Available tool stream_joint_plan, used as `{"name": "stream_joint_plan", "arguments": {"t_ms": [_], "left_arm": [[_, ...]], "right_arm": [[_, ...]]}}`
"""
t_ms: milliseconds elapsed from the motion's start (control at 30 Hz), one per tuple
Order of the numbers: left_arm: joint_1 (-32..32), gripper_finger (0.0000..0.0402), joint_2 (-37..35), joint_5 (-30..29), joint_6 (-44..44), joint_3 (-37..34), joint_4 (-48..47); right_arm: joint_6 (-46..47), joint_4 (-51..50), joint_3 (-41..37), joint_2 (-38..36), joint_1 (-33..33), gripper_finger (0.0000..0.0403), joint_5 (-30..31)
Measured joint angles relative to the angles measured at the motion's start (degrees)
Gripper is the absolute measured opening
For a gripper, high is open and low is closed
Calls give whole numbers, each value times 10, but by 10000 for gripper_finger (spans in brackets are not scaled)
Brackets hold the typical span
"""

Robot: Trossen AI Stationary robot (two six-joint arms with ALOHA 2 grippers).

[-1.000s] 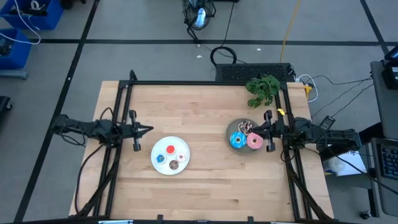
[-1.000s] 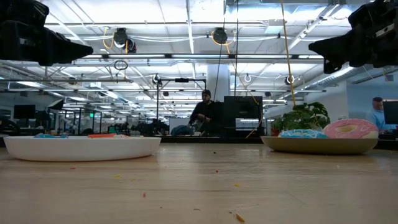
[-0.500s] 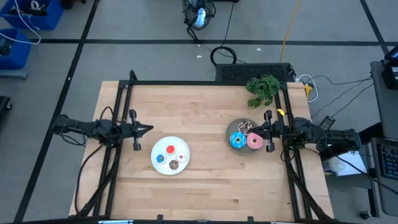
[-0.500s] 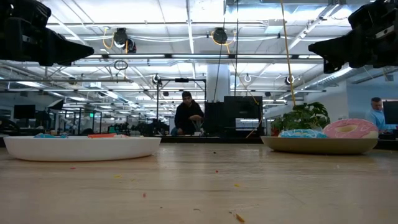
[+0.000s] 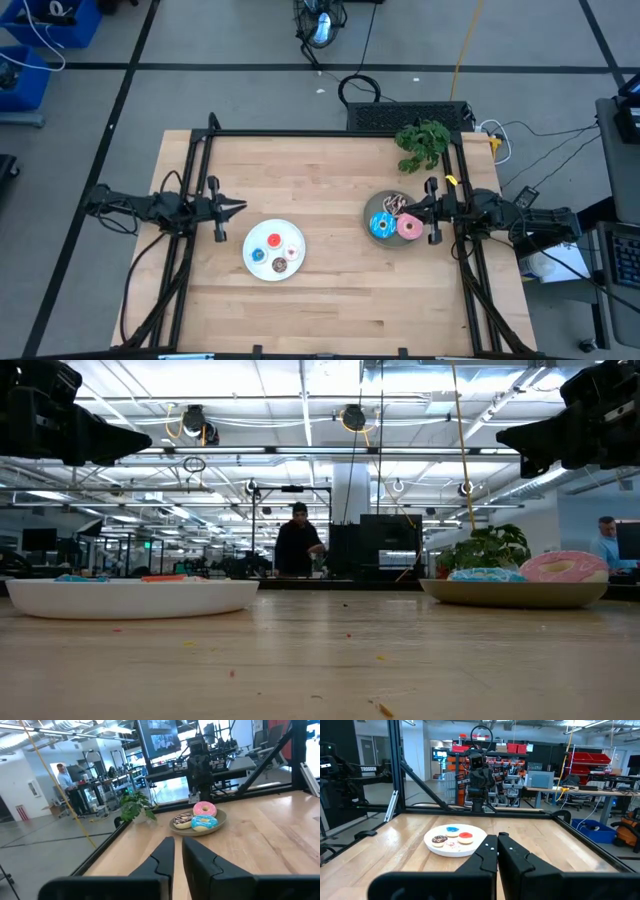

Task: Pick & Place donuts
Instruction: Return to Home Position

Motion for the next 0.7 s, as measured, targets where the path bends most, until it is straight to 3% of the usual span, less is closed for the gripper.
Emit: {"name": "stream_joint_plan", "arguments": {"t_ms": [233,700], "left_arm": [[0,61,0,0,0,0,0],[0,63,0,-1,0,0,1]], "right_arm": [[0,0,0,0,0,0,0],[0,0,0,0,0,0,0]]}}
